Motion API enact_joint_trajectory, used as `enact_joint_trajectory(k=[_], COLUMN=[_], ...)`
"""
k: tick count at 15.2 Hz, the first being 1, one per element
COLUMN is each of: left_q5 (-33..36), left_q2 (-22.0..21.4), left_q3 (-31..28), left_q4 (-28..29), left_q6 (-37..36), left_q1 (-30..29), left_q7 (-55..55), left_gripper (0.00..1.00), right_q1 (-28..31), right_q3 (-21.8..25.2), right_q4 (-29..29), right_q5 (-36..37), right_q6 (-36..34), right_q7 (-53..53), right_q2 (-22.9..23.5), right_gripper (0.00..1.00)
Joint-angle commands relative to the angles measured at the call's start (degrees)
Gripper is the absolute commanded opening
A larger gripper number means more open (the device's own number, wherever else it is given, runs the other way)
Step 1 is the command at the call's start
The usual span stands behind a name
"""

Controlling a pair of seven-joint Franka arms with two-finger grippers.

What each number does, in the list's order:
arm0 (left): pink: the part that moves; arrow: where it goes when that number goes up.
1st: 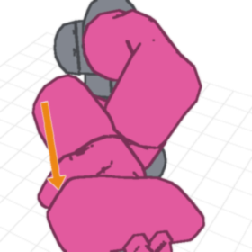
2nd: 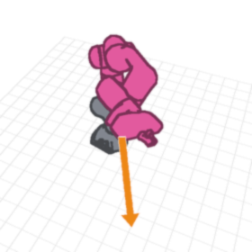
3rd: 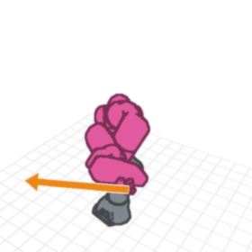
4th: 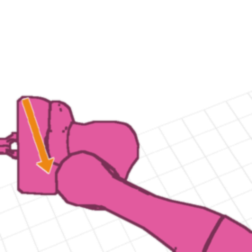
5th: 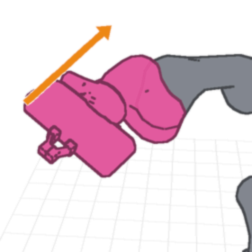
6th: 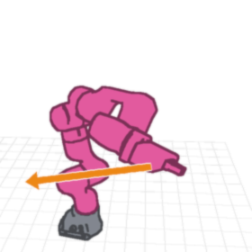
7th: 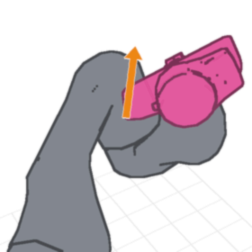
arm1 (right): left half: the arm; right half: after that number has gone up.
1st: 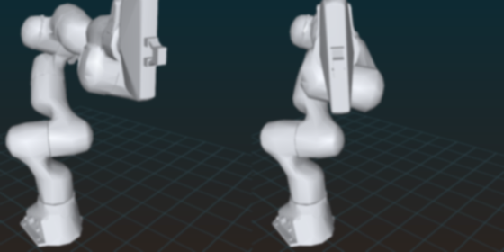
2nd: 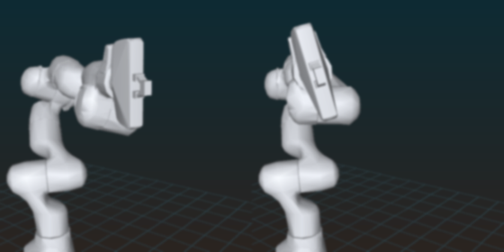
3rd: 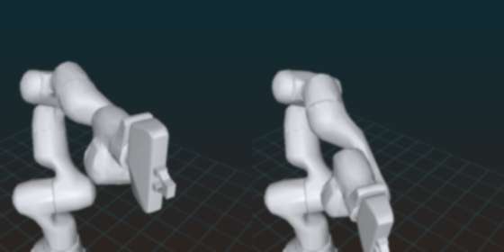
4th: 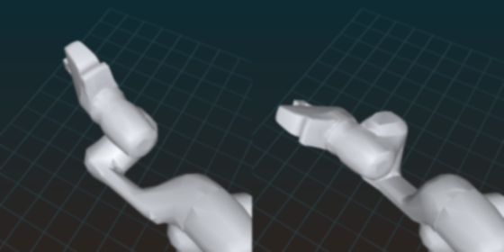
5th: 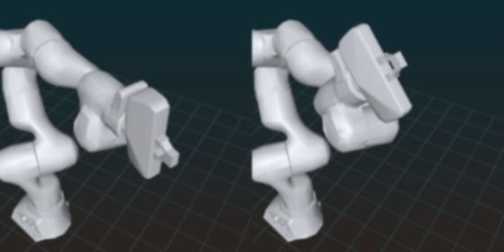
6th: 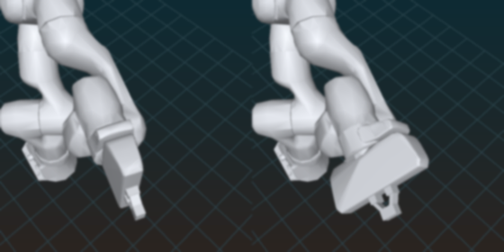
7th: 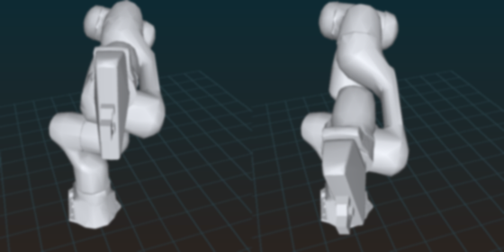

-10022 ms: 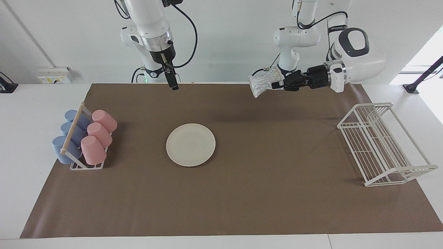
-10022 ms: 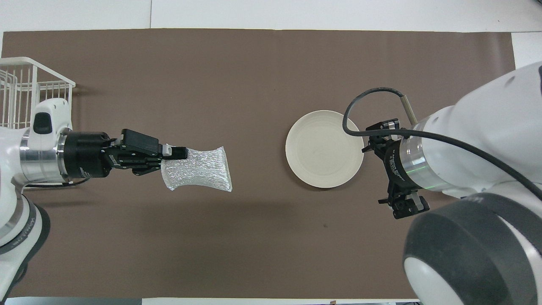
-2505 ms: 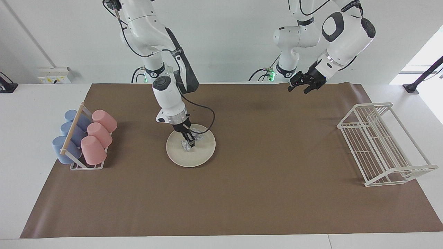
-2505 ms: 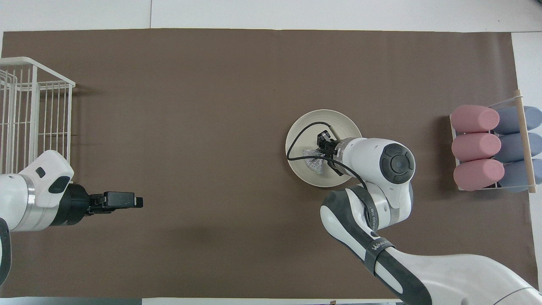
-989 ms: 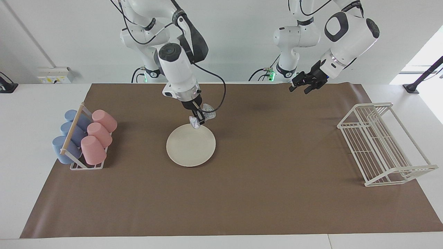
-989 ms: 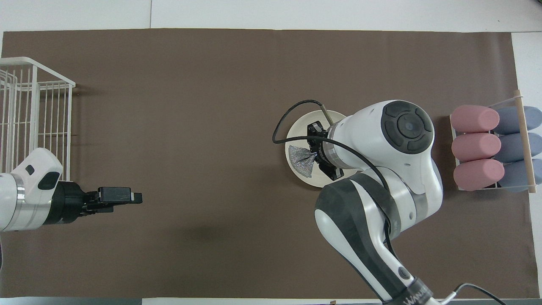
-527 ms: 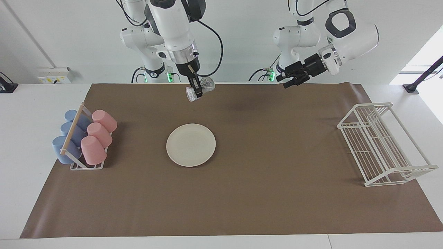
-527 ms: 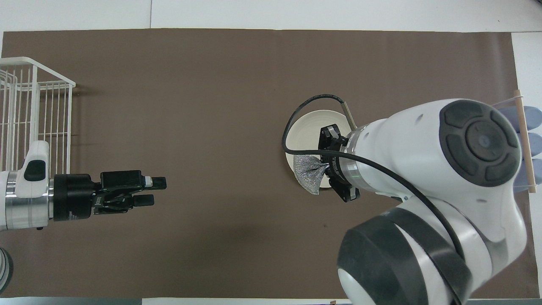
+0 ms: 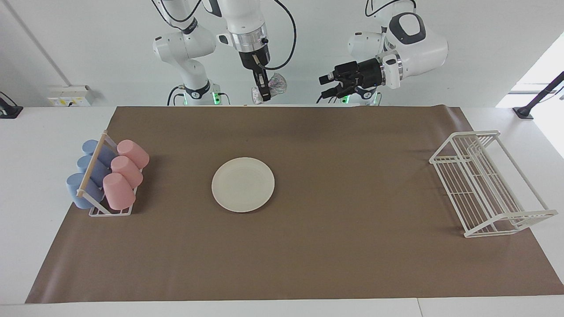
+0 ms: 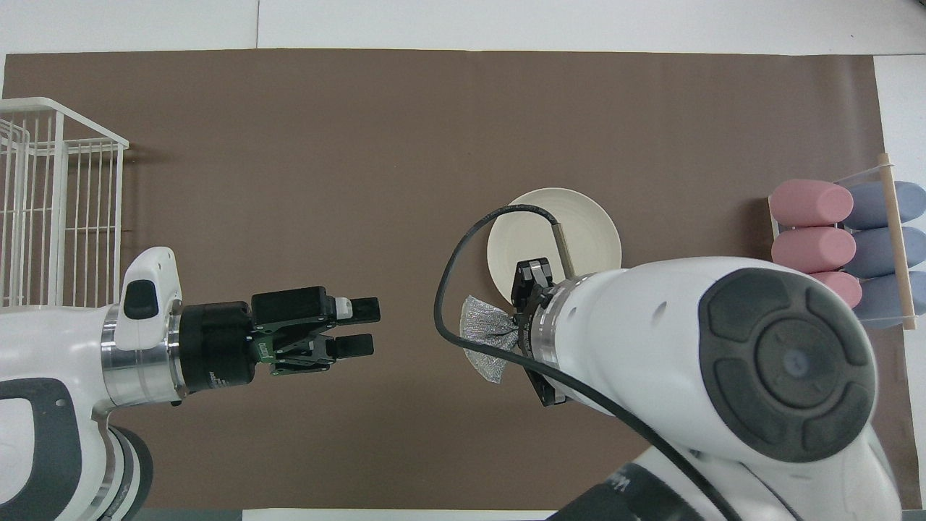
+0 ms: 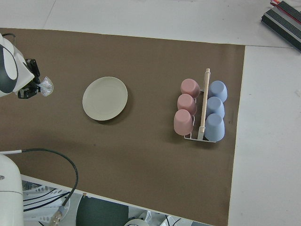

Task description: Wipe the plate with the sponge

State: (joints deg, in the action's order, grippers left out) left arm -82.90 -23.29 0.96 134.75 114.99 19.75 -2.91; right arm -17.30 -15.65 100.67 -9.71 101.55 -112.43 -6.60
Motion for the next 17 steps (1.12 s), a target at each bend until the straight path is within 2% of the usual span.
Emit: enact_joint_trajectory(k=[1,4,6,10,11,12,15,17], left_q5=[-2.79,-4.81,-5.16,-5.16,-5.16,-5.16,-5.25,-5.17], left_q2=[-0.62,-0.44,0.0,0.26,0.44,0.96,1.49,1.49], left_q3=[0.09,0.89,0.98,1.85,2.03,2.12,3.08,3.53], left_q4=[0.6,0.51,0.34,-0.19,-0.19,-0.45,-1.42,-1.42], left_q6=[4.6,14.19,18.15,21.67,23.16,23.96,25.72,26.69], left_q1=[4.75,12.66,14.96,17.07,17.25,17.43,17.69,17.78], left_q7=[0.97,2.37,2.47,2.47,2.38,2.29,1.51,-0.95], left_gripper=[1.0,1.0,1.0,1.0,0.86,0.59,0.0,0.0], right_q1=[-0.28,-0.28,-0.37,-0.28,-0.19,-0.19,-0.02,0.07], right_q3=[-0.26,-0.26,-0.34,-0.26,-0.26,-0.26,-0.26,-0.26], right_q4=[-0.91,-0.82,-0.82,-0.82,-0.82,-0.82,-0.82,-0.82], right_q5=[0.93,0.93,0.93,0.93,0.93,0.93,0.93,0.93], right_q6=[-0.82,-0.91,-1.0,-0.91,-1.0,-1.0,-1.0,-1.0], right_q7=[-0.34,-0.34,-0.34,-0.16,0.01,0.1,0.8,0.89], right_q2=[0.27,0.27,0.27,0.27,0.27,0.27,0.27,0.27], right_gripper=[0.0,0.0,0.0,0.0,0.0,0.0,0.0,0.0])
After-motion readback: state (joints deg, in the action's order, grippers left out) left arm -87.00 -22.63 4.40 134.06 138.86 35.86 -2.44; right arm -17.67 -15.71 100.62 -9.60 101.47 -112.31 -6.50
